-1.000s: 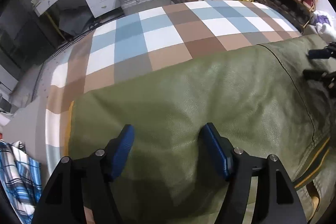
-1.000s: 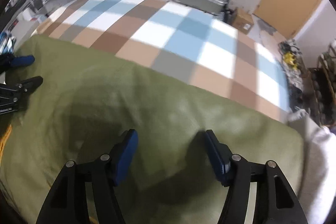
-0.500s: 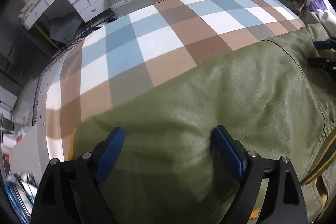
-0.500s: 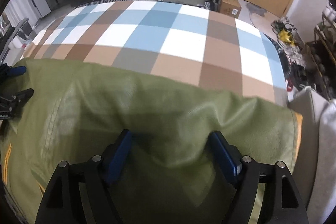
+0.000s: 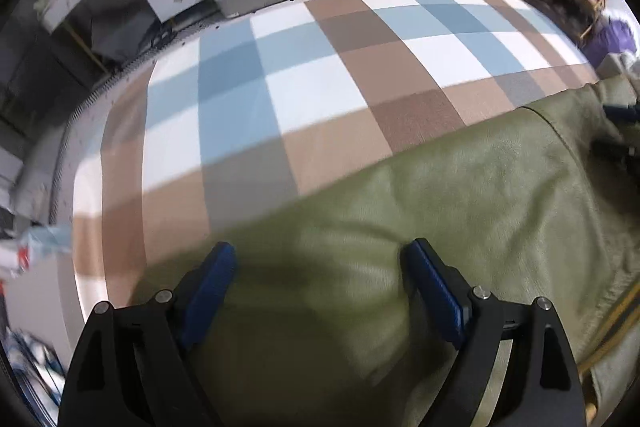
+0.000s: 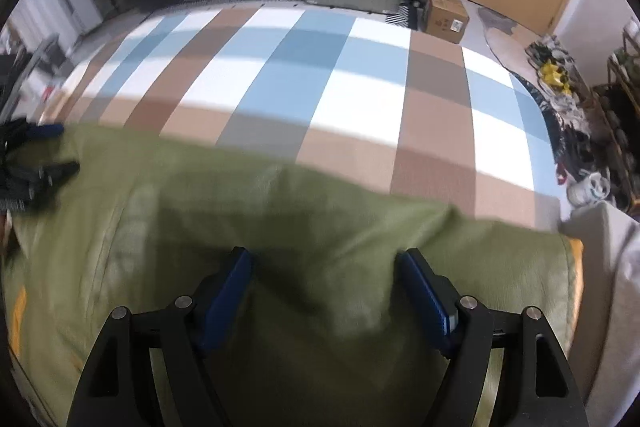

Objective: Fold large clothes

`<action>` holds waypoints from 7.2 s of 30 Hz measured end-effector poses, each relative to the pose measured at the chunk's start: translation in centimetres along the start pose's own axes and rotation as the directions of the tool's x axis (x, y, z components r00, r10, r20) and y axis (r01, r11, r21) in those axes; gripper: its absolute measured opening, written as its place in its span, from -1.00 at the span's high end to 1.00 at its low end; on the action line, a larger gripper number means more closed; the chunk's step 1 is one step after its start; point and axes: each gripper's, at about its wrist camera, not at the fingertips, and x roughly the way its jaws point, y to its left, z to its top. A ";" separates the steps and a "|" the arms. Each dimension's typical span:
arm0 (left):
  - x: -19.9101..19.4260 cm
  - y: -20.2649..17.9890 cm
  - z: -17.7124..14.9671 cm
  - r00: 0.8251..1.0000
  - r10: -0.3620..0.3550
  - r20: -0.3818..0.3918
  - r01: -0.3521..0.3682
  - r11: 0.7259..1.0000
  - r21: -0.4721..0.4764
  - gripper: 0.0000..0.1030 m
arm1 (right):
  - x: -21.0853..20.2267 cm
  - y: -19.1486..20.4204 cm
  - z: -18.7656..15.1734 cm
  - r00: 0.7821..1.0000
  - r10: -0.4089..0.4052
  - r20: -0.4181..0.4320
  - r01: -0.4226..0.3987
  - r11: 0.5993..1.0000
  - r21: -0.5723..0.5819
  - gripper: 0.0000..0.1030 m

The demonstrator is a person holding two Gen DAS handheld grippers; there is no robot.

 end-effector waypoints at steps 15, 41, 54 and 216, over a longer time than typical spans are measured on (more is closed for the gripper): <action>-8.3 10.1 -4.0 0.999 -0.022 0.032 0.027 0.987 -0.159 -0.67 | -9.0 -5.7 -5.5 0.993 0.015 0.120 -0.034 0.987 0.155 -0.33; -0.8 1.4 -5.2 0.937 -0.281 -0.206 0.265 0.959 -0.102 -0.03 | -2.8 -9.0 -6.0 0.985 0.168 -0.037 -0.151 0.947 0.285 -0.32; 2.9 5.0 -0.1 0.969 -0.200 -0.147 0.166 0.962 -0.217 -0.29 | -0.7 -8.4 -1.1 0.988 0.139 0.070 -0.153 0.946 0.285 -0.32; -13.1 4.8 -31.2 0.893 -0.365 0.263 0.432 0.857 -0.279 -0.38 | -14.5 1.1 -32.8 0.741 0.480 0.470 -0.652 0.684 0.329 0.12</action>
